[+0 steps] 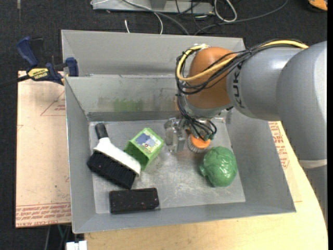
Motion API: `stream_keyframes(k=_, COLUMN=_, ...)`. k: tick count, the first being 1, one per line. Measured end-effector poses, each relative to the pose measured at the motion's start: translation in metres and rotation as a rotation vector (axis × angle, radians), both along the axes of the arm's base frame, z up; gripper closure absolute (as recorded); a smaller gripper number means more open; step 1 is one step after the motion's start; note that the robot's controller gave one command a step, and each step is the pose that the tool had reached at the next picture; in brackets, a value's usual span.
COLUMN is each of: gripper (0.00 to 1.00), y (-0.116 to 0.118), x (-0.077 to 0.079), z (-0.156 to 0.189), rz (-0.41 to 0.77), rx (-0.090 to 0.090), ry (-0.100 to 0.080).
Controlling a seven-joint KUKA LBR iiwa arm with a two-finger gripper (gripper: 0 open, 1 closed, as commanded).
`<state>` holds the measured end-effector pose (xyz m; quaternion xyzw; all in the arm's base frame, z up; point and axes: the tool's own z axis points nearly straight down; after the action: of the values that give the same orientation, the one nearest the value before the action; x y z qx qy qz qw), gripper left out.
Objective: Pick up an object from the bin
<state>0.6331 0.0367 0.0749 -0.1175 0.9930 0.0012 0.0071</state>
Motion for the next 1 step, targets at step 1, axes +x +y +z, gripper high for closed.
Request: stream_keyframes(k=1, gripper=1.0, y=-0.031, x=-0.0514, z=-0.0012, rz=0.009, rx=0.006, ry=0.0)
